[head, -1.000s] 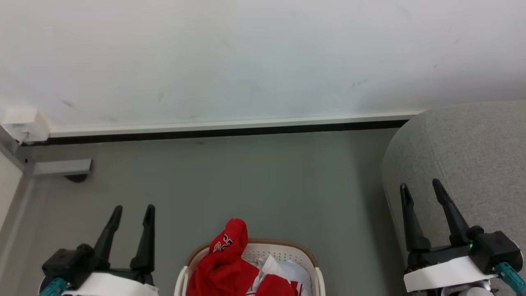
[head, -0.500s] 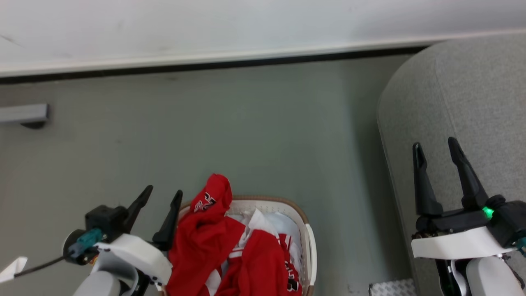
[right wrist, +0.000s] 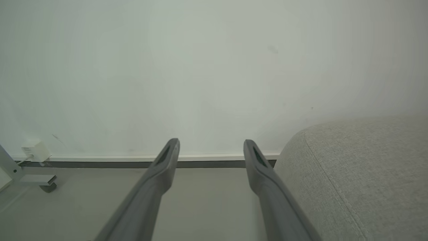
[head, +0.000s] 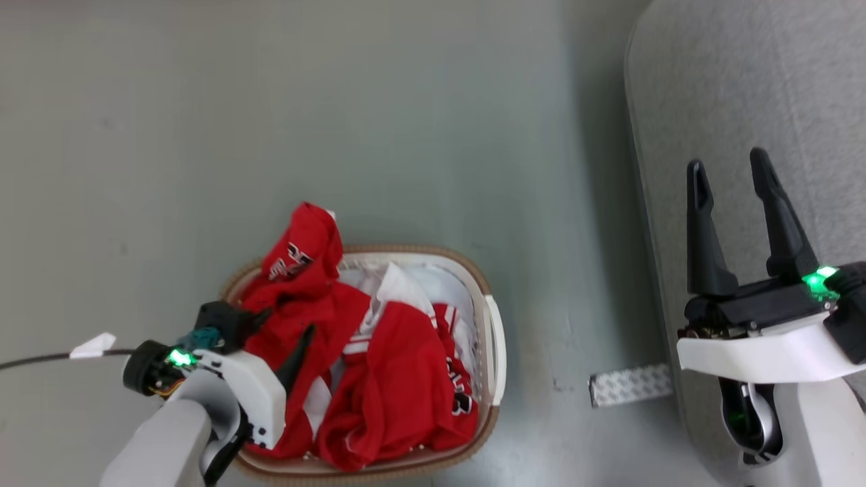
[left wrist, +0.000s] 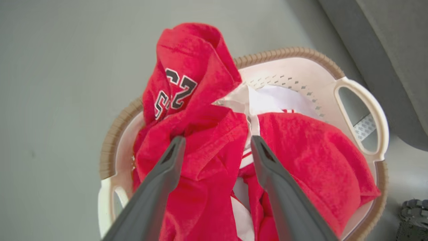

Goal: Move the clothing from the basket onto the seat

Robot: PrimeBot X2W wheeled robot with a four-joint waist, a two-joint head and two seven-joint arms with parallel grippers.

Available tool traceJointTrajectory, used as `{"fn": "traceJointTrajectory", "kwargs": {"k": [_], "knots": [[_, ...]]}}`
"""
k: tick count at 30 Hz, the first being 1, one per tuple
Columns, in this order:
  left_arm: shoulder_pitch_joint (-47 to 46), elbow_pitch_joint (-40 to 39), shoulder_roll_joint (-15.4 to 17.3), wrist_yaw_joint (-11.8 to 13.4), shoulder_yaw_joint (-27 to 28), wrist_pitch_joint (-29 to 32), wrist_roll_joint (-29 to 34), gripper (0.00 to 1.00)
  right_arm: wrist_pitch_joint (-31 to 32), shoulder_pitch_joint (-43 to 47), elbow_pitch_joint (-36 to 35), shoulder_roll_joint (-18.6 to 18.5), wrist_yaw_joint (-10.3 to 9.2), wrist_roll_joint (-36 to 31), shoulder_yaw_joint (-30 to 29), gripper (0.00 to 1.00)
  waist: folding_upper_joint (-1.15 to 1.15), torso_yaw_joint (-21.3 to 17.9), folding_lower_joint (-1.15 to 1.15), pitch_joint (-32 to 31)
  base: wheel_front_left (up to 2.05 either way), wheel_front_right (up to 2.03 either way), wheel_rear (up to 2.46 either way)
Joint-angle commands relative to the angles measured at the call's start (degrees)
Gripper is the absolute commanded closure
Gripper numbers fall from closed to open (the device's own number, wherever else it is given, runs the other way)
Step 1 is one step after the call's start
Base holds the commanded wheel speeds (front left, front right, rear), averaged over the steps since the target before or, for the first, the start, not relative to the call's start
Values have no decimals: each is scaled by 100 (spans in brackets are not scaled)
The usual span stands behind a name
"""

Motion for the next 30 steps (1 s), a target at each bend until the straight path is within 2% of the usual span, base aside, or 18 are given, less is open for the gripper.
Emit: {"fn": "traceJointTrajectory", "kwargs": {"k": [1,9,20,26,27,29,30], "knots": [[-218,224,48,-9,-177,11,4,0,3,-131,-52,-13,-12,51,-7,0,0,-158,-2,487,0,0,0],[-1031,1060,157,-4,-1114,87,-159,0,3,-306,-171,-13,-12,160,50,0,0,-269,-2,1100,0,0,0],[-1917,2012,198,-7,-2695,555,329,0,2,-403,-267,-8,-12,322,125,0,0,-467,-2,1641,0,0,0],[-2136,2333,-28,-5,-3186,623,446,0,3,-330,-262,-11,-12,362,101,0,0,-420,-2,1731,0,0,0],[-2183,2364,-132,-7,-3294,521,358,35,2,-328,-249,-11,-12,379,99,0,0,-409,-2,1733,0,0,0],[-2213,2415,-194,-11,-3399,440,278,89,3,-346,-228,-11,-12,395,117,0,0,-417,-2,1722,0,0,0],[-2210,2449,-204,-11,-3451,405,233,100,3,-363,-227,-11,-12,394,128,0,0,-424,-2,1713,0,0,0]]}}
